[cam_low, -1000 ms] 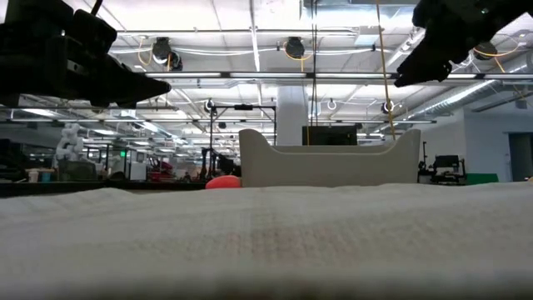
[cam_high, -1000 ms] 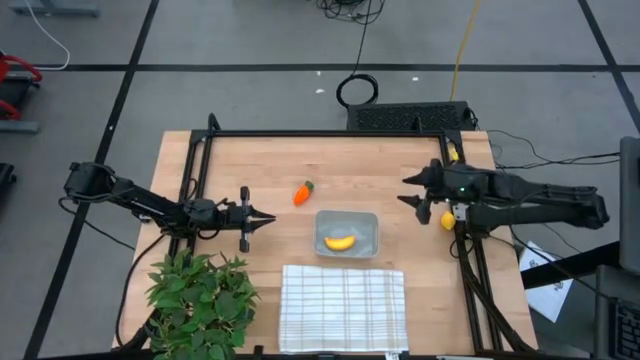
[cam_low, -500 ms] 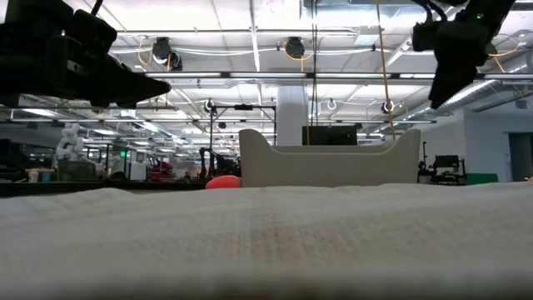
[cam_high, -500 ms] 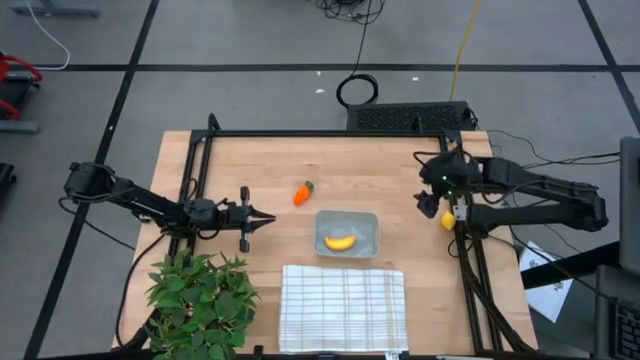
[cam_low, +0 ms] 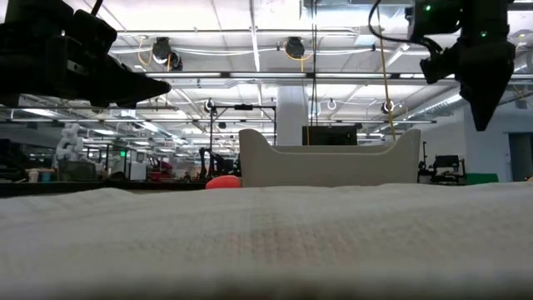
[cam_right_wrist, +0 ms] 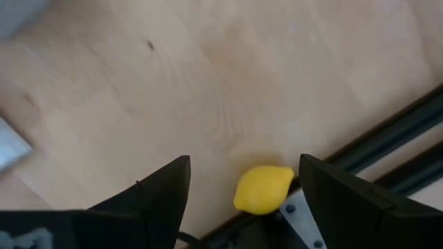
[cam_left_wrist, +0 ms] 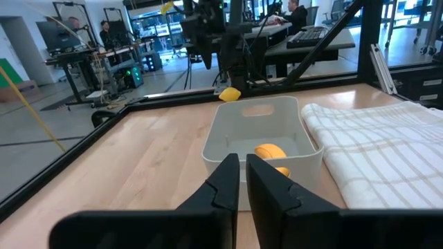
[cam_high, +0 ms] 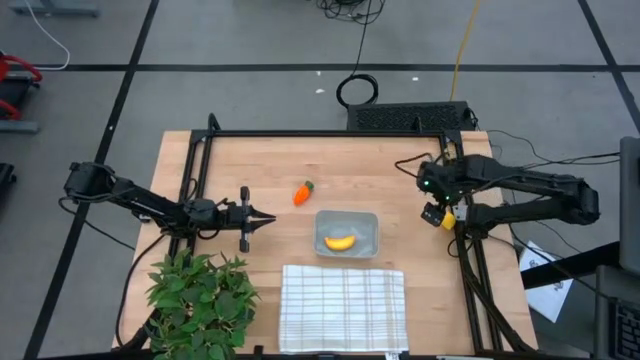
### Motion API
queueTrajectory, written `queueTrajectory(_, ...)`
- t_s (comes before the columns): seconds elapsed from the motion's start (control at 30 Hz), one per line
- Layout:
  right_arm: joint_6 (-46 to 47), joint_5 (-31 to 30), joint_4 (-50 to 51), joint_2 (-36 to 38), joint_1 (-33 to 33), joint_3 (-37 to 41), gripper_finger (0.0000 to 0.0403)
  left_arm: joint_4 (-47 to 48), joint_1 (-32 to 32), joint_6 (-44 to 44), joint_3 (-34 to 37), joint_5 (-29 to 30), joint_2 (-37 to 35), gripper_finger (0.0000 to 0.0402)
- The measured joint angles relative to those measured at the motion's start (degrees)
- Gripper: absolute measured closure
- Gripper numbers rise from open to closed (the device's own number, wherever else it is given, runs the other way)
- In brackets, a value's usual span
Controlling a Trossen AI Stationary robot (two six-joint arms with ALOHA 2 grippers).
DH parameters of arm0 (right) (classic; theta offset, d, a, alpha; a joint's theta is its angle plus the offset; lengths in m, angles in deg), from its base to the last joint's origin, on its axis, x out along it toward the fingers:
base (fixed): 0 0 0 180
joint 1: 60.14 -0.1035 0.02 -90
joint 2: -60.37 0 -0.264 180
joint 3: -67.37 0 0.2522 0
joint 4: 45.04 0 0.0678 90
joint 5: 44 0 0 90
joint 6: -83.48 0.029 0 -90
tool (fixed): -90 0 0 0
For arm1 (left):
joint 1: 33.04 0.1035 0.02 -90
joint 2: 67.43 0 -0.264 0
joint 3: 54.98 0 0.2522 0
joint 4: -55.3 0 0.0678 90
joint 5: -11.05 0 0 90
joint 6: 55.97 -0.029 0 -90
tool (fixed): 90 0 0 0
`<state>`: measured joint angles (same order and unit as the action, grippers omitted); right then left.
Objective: Pick and placing Produce into tupperware
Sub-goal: Put the lemon into the gray bin
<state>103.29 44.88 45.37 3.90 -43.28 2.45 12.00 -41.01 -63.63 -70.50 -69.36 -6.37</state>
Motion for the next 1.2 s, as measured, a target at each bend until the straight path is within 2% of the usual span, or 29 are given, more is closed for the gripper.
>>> queueTrajectory(0.43, -2.48, -0.23, 4.49, -10.90, 0.00, 0.00, 0.0049, 0.39, 0.00, 0.42, 0.00, -0.02, 0.00, 0.0369)
queueTrajectory(0.93, -3.95, -2.11, 8.35, -14.94, -0.09, 0.12, 0.0044, 2.99, 0.00, 0.42, 0.00, -0.02, 0.00, 0.0369)
queueTrajectory(1.2, -0.43, -1.87, 6.45, -15.00, -0.09, 4.49, 0.0044, 2.95, 0.00, 0.20, 0.00, -0.02, 0.00, 0.0369)
